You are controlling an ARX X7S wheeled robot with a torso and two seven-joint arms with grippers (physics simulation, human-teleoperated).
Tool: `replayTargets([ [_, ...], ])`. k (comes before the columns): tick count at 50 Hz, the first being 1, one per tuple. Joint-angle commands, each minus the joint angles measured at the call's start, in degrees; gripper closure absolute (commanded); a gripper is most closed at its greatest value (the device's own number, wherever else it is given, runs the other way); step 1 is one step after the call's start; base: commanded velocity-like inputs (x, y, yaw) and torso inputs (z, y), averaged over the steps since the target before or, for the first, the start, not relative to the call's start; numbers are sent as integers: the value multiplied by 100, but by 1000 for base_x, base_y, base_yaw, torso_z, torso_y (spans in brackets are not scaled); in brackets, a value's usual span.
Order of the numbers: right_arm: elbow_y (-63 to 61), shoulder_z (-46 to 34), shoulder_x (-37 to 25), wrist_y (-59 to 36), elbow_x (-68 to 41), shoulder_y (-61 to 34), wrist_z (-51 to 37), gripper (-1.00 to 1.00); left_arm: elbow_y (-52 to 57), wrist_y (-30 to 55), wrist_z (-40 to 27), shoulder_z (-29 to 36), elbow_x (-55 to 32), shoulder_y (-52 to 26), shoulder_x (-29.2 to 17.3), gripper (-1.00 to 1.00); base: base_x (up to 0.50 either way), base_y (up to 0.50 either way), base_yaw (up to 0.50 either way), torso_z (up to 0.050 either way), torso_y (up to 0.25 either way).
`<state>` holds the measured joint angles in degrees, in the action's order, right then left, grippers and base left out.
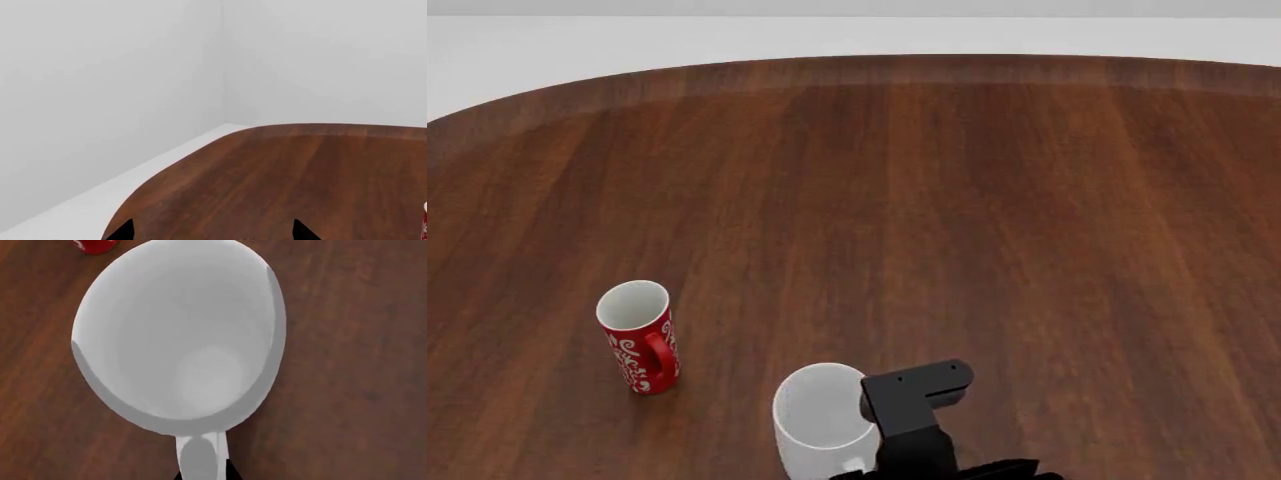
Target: Put the white mug on the plate.
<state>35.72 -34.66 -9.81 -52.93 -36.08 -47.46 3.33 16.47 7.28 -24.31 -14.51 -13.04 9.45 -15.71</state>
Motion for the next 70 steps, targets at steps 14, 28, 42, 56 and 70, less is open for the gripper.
replayTargets([
  [14, -1610, 112, -332, -166, -243, 507, -509, 100, -130, -125, 3, 23, -42, 11, -16, -100, 0, 0, 0, 0, 0],
  [28, -4089, 840, -985, -1207, -1135, 1085, -1515, 100, 10, -6, -66, 46, -46, 48, -45, -100, 0, 0, 0, 0, 1],
  [42, -5438, 1971, -1287, -2302, -2130, 1288, -2709, 100, -23, -38, -46, 98, -70, 49, -59, -100, 0, 0, 0, 0, 0],
  [56, -5698, 3417, -1345, -3215, -3343, 1371, -3974, 100, -77, -72, -45, 105, -102, 41, -80, -100, 0, 0, 0, 0, 0],
  [70, -5735, 4366, -1938, -3521, -5440, 1741, -5905, 100, -71, -96, -77, 54, -144, 101, -104, -100, 0, 0, 0, 0, 1],
])
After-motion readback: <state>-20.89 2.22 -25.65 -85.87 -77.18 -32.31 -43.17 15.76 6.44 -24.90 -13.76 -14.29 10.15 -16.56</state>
